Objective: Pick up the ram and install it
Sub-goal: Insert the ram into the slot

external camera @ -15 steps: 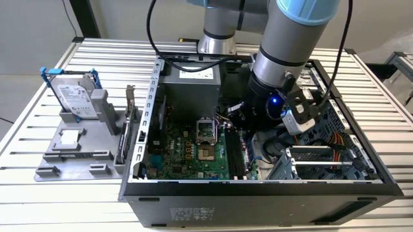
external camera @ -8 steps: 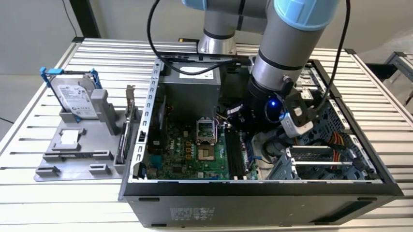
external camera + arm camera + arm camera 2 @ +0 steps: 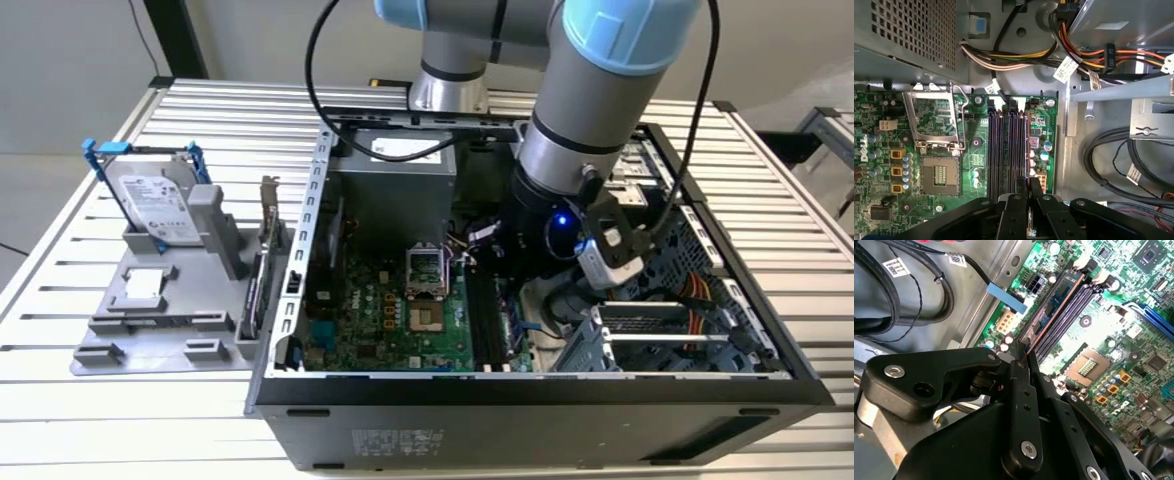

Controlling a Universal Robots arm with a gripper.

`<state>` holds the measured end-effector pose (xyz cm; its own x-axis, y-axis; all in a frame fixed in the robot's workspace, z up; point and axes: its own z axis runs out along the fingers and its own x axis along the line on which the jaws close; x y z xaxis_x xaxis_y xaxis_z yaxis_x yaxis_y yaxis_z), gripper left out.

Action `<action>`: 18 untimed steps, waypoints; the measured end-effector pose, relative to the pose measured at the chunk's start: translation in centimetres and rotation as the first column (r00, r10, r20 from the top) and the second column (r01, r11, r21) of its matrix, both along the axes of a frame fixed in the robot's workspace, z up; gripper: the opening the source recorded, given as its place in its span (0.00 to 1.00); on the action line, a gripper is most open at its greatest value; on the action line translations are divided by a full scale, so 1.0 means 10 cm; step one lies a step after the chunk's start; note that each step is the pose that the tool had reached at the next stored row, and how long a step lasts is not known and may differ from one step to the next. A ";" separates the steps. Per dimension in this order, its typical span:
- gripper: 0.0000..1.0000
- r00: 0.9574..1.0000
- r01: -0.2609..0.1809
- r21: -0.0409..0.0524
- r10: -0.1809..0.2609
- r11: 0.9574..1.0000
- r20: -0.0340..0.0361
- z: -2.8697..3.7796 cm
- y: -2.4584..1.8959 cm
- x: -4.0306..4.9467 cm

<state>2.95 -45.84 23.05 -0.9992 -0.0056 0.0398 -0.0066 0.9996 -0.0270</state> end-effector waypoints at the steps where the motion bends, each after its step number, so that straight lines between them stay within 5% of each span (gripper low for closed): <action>1: 0.00 1.000 0.000 0.000 0.000 1.000 0.000 -0.009 0.000 0.000; 18: 0.00 1.000 -0.001 0.000 0.001 1.000 0.000 -0.061 -0.016 0.000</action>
<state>2.95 -46.00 22.44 -0.9992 -0.0062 0.0398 -0.0073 0.9996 -0.0270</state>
